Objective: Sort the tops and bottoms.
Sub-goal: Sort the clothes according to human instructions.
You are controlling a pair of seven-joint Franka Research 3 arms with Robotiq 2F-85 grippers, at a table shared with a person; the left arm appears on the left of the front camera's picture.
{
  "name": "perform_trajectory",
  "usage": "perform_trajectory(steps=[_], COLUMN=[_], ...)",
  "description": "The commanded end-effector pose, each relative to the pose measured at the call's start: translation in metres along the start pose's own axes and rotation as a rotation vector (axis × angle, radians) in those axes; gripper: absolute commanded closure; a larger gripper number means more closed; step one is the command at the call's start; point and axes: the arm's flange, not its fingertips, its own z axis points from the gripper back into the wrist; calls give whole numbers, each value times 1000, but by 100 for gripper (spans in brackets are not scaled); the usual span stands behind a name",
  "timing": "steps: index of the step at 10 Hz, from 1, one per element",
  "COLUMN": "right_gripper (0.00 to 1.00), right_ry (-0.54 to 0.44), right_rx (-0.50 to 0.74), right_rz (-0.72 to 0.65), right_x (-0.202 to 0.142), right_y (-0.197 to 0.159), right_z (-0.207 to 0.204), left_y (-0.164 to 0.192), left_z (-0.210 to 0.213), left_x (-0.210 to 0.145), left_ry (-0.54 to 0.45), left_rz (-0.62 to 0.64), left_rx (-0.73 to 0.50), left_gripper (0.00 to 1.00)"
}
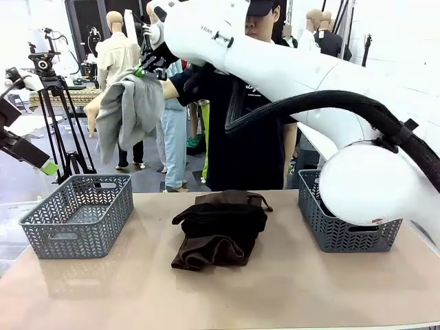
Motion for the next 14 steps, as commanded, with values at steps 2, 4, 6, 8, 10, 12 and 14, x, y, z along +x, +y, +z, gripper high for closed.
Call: perform_trajectory(steps=[2,4,6,8,10,12,14], right_gripper=[100,100,100,100,100,100,100], right_ry=[85,85,93,-16,-126,-240,-338], right_rx=[-3,-3,-11,-101,-54,-74,-101], right_rz=[-20,-20,-1,-46,-96,-141,-135], right_x=[-7,-7,-13,-2,13,11,26], right_y=[-11,-11,-14,-17,-21,-23,-27], right_z=[23,23,26,-33,-96,-151,-200], left_y=[1,1,1,1,1,1,1], left_z=[1,1,1,1,1,1,1], left_x=[-1,-1,-1,-1,-1,-1,-1], left_ry=[-1,-1,-1,-1,-1,-1,-1], left_rz=[3,3,3,3,3,3,3], left_rx=[1,1,1,1,1,1,1], left_gripper=[0,0,0,0,0,0,0])
